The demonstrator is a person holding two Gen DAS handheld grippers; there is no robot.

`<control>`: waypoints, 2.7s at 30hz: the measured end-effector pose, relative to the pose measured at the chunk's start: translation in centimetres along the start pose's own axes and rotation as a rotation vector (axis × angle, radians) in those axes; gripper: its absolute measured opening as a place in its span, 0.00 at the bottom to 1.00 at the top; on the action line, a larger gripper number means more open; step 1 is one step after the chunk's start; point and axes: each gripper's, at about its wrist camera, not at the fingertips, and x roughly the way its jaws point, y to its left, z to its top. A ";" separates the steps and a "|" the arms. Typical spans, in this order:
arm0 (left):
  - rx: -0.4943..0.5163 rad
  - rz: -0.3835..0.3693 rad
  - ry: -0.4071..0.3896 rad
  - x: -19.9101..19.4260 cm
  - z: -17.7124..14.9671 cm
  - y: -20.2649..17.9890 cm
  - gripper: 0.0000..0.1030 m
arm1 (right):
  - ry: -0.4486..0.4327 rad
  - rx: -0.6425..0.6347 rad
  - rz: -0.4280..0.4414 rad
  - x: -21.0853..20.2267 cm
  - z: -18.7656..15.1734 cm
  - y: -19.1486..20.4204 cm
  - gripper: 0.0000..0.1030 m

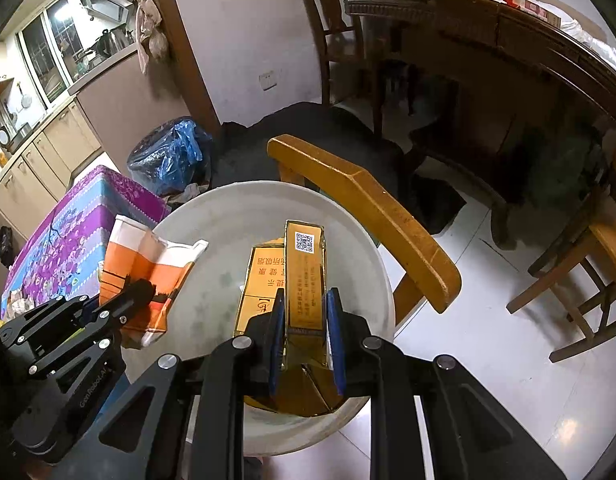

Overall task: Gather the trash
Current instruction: 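Open both grippers to drop the carton and gold box into the basin, then swing both grippers back over the remaining table trash, then grasp the yellow snack bag with the left gripper while the right grasps the clear grain bag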

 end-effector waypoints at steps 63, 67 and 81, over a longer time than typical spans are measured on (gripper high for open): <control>-0.542 0.413 -0.148 -21.3 -22.1 40.8 0.72 | -0.354 -0.508 0.574 -15.9 -16.9 36.4 0.88; -0.627 0.507 -0.109 -21.9 -24.9 48.2 0.76 | -0.313 -0.536 0.588 -14.6 -17.4 38.6 0.88; -0.108 0.203 0.002 -18.9 -22.4 54.5 0.82 | -0.195 -0.559 0.594 -9.2 -16.5 43.0 0.88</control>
